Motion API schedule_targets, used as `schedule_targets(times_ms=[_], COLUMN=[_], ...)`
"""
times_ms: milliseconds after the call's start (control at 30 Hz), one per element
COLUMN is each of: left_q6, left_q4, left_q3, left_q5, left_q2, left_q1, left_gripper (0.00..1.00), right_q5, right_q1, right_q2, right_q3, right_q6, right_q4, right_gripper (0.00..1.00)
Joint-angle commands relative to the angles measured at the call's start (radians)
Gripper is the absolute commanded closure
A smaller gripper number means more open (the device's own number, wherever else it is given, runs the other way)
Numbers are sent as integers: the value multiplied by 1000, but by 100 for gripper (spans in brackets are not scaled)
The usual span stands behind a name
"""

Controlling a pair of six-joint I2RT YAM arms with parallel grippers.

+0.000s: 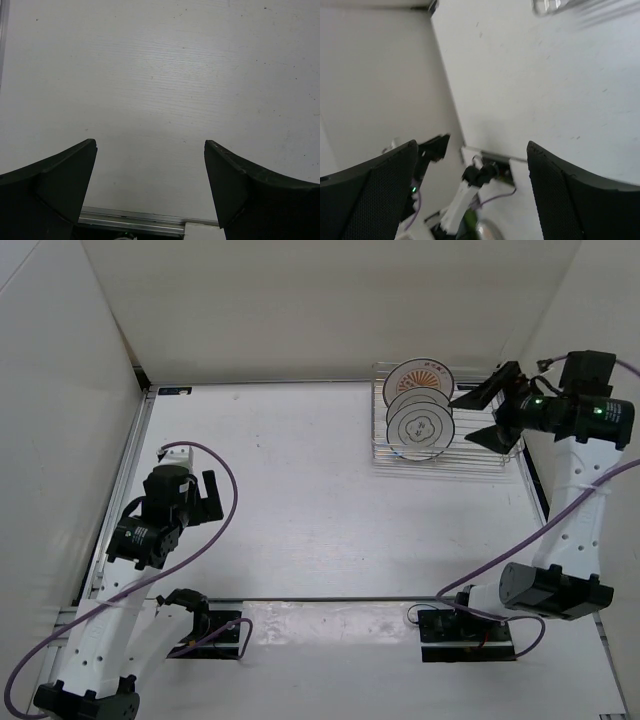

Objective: Unload the plates from the dish rack

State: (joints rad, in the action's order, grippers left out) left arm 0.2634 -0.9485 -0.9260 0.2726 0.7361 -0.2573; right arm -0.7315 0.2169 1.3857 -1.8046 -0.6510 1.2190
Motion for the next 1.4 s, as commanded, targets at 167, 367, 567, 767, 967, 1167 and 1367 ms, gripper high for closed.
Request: schedule_targets(times_ms=[167,367,567,767,967,1167,1367], left_q6=[22,56,59,117,145,145,138], left_q4=[-32,-38,-45,-24,10,19,14], left_q3=[-11,-1,13,35,38,0,-31], left_q5=[11,5,22,-67,-56,-39,-39], left_q2=[-11,11,37,65,123,200,261], left_q1=[-2,-3,-2,111,113,116,116], left_gripper=[0,0,0,0,0,0,0], right_q5=[379,330,317,392,345,339,328], right_q1=[59,61,38,3,-48,-80,-94], right_q2=[-105,-228,108,289,456,521,526], right_q3=[175,625,380,173,90,87,108], right_q6=[-89,-576,-593,-659,-670,-710,-726], right_q4=[-53,-813,-819,-839,-770,-763,-759], right_gripper=[9,9,12,22,26,33,35])
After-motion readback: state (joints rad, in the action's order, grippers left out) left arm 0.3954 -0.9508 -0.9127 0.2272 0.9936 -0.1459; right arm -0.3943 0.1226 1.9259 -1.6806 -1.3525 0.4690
